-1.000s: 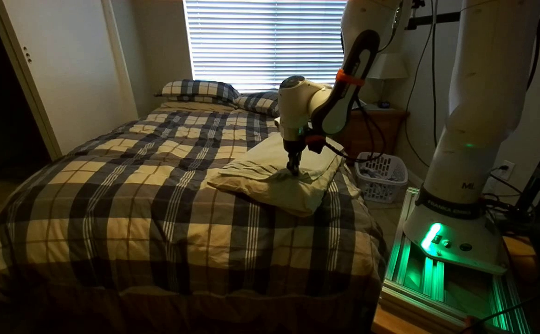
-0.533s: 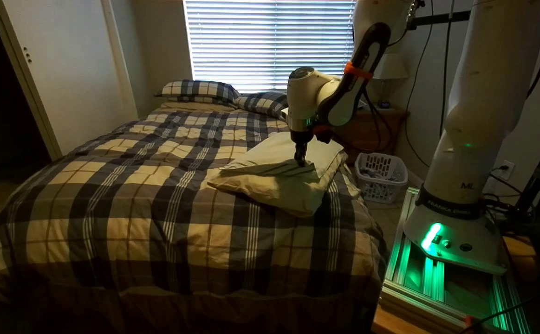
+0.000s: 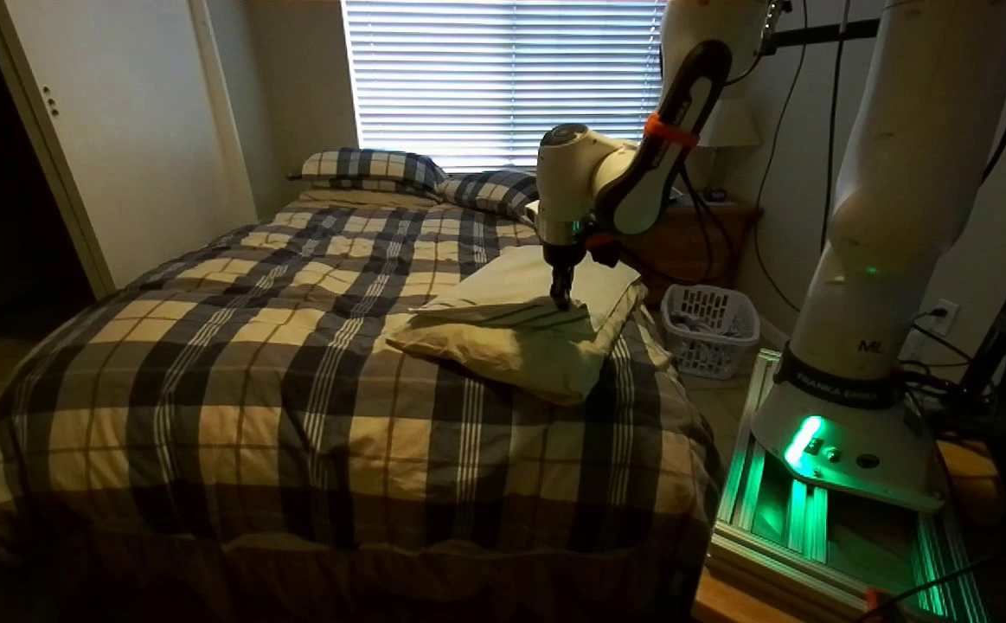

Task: Fold the towel into a triangle twice.

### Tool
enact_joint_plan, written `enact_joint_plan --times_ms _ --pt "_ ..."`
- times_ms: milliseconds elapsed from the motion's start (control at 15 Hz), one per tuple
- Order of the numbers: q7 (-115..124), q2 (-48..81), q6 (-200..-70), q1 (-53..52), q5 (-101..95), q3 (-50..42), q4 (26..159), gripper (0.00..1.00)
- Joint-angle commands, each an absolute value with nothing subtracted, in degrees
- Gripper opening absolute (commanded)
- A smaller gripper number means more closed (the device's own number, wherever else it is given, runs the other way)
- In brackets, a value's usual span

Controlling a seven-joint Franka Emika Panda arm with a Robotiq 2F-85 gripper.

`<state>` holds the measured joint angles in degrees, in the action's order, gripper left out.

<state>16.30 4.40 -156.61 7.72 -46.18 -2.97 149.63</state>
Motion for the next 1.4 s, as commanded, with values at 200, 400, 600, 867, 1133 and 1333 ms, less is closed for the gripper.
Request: enact_joint_plan --times_ms 200,400,600,867,1133,1333 --pt "16.3 4.4 -156.6 7.7 -46.2 -3.0 149.6 0.01" --pt "16.1 4.0 -156.8 8.6 -45.6 -3.8 148.5 0.01" --pt "16.1 3.6 -156.7 9.5 -46.4 -5.2 146.8 0.01" --pt "14.7 3.5 -156.8 10.9 -49.2 -7.8 143.5 0.01" --pt "11.2 4.1 -156.2 11.1 -50.8 -12.2 139.5 0.01" --pt "9.0 5.2 -157.4 12.2 -51.8 -14.3 136.2 0.01"
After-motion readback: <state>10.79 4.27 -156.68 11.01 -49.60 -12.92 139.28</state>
